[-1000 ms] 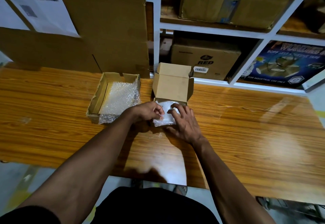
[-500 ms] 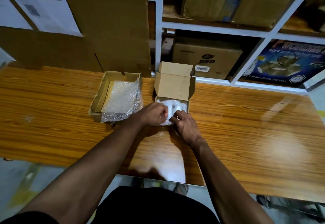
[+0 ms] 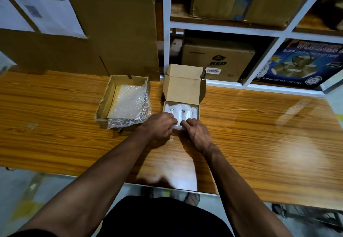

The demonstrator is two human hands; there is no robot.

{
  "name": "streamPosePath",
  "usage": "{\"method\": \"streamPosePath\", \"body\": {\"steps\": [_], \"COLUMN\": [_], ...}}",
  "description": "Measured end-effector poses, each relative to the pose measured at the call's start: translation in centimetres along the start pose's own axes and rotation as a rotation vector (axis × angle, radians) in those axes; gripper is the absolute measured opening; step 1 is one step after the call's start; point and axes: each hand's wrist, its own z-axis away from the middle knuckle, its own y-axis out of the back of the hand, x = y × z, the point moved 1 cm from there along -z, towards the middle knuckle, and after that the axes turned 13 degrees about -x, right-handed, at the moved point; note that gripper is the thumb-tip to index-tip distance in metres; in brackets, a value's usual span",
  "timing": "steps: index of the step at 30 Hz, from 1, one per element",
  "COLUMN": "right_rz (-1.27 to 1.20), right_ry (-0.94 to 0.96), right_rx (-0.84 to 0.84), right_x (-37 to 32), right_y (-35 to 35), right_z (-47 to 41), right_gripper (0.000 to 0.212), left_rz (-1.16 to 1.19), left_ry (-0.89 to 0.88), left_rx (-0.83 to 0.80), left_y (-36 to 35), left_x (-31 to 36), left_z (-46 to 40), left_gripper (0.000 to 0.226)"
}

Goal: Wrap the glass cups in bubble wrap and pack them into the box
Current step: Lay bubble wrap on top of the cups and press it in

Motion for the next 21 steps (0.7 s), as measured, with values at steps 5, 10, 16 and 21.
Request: {"method": "streamPosePath", "body": {"steps": [5,10,16,21], "right_rz": [-0.012,-0.011,-0.042,-0.213], "right_ry": [0.006,0.002,-0.005,-0.024], "right_rx": [0.024,0.016,-0.001,-0.096], "right_x": [0.2,0.4,0.6,0.7], "right_y": [0.1,-0.2,-0.4,1.4], "right_z": [-0.2,-0.4,-0.7,-1.3], "right_gripper": [0.032,0.026,0.024,0.050], "left_rz": [0.060,0.089,0.100,0.083], "left_ry": [-0.039,-0.081,-0.055,-0.018], "left_rx": [0.051,0.142,0.152,0.181], "left_y": [-0.3,-1.0,-1.6,-1.4], "left_x": [-0.2,-0.3,-0.2,0.5], "left_z": [0.3,0.5,0.8,0.6], "left_gripper": [0.020,0.020,0.023,0.021]}}
